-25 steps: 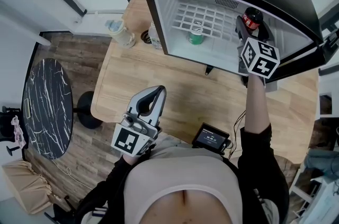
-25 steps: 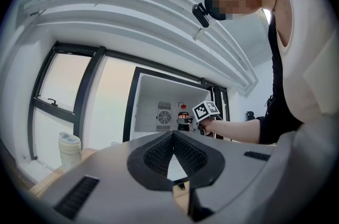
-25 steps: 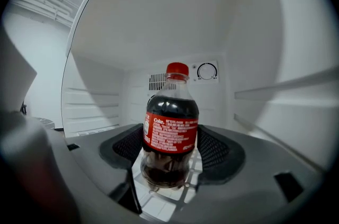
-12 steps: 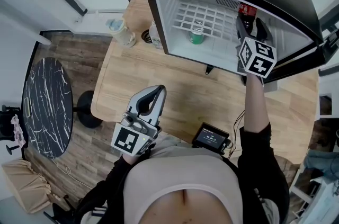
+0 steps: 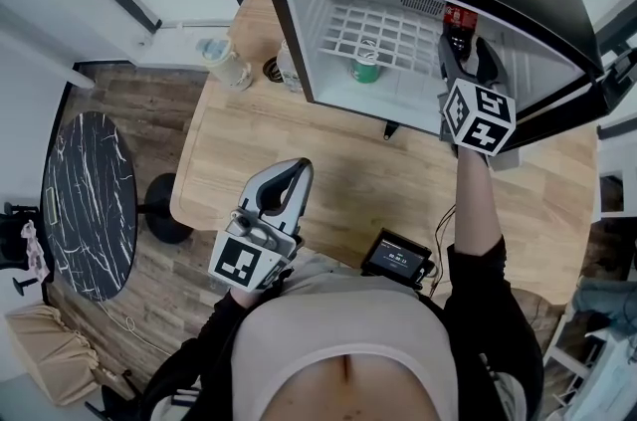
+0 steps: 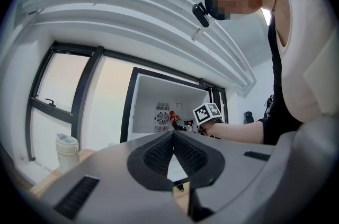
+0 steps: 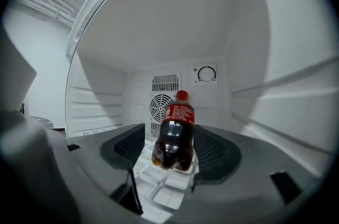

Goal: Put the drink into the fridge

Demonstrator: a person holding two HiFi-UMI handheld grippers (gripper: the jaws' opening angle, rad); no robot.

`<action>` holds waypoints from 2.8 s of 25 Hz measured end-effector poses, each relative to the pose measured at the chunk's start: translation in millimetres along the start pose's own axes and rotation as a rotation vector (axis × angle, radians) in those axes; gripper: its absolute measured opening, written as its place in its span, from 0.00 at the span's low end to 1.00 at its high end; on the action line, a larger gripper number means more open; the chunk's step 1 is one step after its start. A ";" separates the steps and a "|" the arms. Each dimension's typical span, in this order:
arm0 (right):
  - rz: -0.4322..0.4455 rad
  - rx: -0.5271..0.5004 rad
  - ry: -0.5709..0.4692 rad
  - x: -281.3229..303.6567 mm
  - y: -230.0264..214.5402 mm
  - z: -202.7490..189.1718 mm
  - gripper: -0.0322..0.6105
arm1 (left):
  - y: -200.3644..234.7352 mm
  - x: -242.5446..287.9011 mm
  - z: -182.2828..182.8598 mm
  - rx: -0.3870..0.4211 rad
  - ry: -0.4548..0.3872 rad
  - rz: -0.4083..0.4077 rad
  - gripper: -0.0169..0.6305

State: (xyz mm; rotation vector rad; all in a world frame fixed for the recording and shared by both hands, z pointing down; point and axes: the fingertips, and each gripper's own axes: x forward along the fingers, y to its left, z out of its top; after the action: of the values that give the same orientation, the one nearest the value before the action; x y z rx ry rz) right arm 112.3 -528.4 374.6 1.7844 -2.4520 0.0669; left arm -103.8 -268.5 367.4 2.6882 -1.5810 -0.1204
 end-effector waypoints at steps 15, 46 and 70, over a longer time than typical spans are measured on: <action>0.039 0.065 -0.084 -67.6 22.2 12.5 0.51 | -9.5 8.2 2.5 -0.009 -0.017 -0.048 0.03; 0.004 0.074 -0.229 -176.9 35.1 40.0 0.14 | -37.8 36.8 16.8 -0.009 -0.063 -0.191 0.03; -0.080 0.127 -0.202 -211.4 51.9 7.3 0.11 | -27.1 17.5 6.2 -0.002 -0.071 -0.277 0.03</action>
State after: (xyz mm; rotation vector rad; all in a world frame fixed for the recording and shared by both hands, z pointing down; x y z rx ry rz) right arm 126.8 -313.1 344.9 2.0335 -2.5604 0.0375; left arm -72.2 -270.4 358.6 2.9161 -1.2125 -0.2233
